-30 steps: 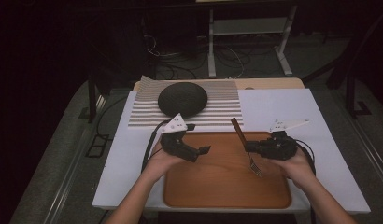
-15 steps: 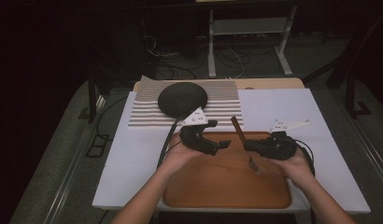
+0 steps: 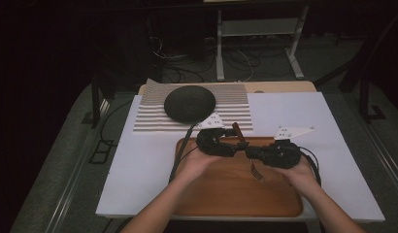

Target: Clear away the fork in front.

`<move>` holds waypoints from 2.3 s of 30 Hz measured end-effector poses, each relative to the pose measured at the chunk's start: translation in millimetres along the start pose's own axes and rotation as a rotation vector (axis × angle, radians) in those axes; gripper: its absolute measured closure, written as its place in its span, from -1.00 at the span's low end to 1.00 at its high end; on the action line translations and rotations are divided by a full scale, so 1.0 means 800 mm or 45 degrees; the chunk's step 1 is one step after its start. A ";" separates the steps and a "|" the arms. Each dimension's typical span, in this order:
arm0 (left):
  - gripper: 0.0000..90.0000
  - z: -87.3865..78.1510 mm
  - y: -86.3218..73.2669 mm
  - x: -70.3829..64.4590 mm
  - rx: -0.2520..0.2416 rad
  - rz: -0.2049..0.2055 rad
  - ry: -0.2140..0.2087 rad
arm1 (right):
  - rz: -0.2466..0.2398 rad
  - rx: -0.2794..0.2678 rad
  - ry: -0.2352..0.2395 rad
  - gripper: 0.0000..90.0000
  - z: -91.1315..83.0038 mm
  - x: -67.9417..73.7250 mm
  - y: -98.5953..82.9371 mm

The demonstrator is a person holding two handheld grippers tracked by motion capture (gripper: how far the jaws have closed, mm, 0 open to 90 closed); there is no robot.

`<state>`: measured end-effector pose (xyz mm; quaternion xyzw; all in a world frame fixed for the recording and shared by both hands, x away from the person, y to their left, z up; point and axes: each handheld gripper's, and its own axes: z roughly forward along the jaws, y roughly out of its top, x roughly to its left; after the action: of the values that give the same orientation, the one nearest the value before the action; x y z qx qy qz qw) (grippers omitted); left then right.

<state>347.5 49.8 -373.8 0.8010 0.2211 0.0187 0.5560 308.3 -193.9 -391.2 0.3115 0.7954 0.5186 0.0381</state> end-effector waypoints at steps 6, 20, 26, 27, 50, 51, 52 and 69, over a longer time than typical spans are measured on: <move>0.26 -0.002 -0.002 0.003 -0.019 -0.055 -0.030 | -0.006 -0.012 -0.002 0.72 0.006 0.005 0.001; 0.63 -0.004 0.000 0.006 -0.063 -0.118 -0.121 | -0.024 -0.038 -0.023 0.72 0.006 0.007 0.005; 0.70 -0.007 0.002 0.005 -0.073 -0.101 -0.135 | -0.052 -0.034 -0.044 0.72 0.009 0.012 0.009; 0.70 -0.008 0.002 0.006 -0.074 -0.098 -0.131 | -0.056 -0.036 -0.053 0.72 0.009 0.013 0.009; 0.80 -0.040 0.009 0.018 -0.053 -0.050 -0.109 | -0.002 -0.104 -0.117 -0.58 -0.003 -0.010 -0.006; 0.80 -0.042 0.009 0.019 -0.051 -0.048 -0.108 | 0.003 -0.103 -0.125 -0.62 -0.005 -0.014 -0.008; 0.80 -0.045 0.009 0.021 -0.054 -0.054 -0.108 | 0.004 -0.100 -0.131 -0.66 -0.007 -0.016 -0.009; 0.79 -0.139 -0.003 0.040 -0.074 -0.064 -0.080 | -0.006 -0.016 -0.287 -0.76 -0.059 -0.030 -0.062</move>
<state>345.3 160.4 -340.6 0.7788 0.2229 -0.0142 0.5861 286.8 -257.4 -417.7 0.3656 0.7835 0.4853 0.1306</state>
